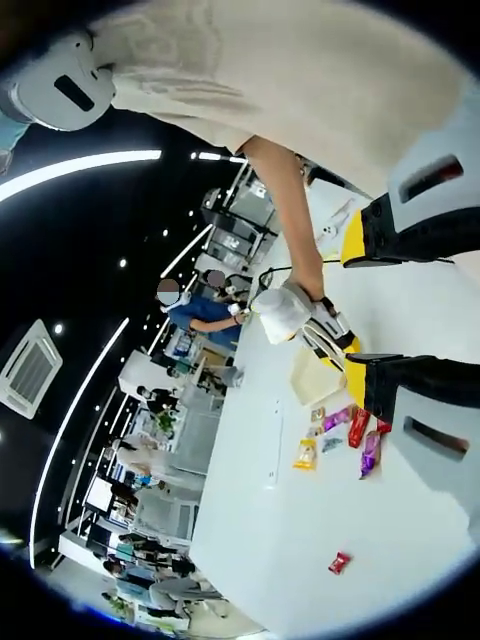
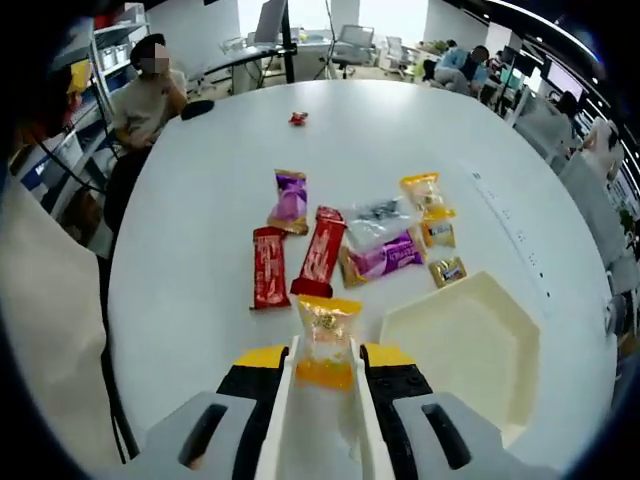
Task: Place the target food into the container with the food tongs after gripping and lifting it, then release it inside without dropping or visibly crushing the food.
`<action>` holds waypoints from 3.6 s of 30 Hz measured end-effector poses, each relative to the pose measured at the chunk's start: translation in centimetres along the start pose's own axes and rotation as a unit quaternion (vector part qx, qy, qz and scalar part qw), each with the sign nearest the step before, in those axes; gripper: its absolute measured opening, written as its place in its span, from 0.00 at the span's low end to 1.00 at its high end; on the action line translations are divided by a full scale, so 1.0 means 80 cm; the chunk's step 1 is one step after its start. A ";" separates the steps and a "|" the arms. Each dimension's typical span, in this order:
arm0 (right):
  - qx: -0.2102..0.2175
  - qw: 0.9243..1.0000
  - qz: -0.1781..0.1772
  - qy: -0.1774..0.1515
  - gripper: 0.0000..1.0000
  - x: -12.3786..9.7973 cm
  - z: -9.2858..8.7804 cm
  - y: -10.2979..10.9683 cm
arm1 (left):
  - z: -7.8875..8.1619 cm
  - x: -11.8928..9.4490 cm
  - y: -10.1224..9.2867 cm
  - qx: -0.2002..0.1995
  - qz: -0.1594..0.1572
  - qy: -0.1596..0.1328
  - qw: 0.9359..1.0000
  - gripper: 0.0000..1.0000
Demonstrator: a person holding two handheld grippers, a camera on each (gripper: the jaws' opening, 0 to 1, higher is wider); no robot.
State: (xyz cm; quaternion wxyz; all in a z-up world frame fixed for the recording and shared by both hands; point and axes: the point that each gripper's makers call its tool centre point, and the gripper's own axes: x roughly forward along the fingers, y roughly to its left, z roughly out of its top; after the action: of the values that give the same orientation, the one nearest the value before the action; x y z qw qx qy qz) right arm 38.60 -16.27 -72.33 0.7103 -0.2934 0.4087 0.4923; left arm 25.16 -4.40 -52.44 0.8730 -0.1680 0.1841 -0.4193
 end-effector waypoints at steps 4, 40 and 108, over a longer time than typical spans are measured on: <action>0.001 1.000 0.003 0.003 0.28 0.002 -0.001 0.000 | 0.001 0.001 0.002 -0.002 0.001 -0.001 1.000 0.34; -0.017 0.999 0.018 0.029 0.29 0.029 -0.006 -0.001 | -0.002 -0.002 0.010 -0.016 0.011 -0.004 1.000 0.33; 0.049 0.995 -0.067 -0.060 0.26 -0.061 0.024 -0.041 | -0.017 -0.012 0.019 0.025 0.065 0.025 0.997 0.56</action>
State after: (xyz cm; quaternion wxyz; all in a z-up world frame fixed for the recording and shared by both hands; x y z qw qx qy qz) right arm 41.34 -18.08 -67.09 0.7785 -0.2550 0.3684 0.4396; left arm 25.04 -2.91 -54.13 0.8974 -0.1232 0.2057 -0.3705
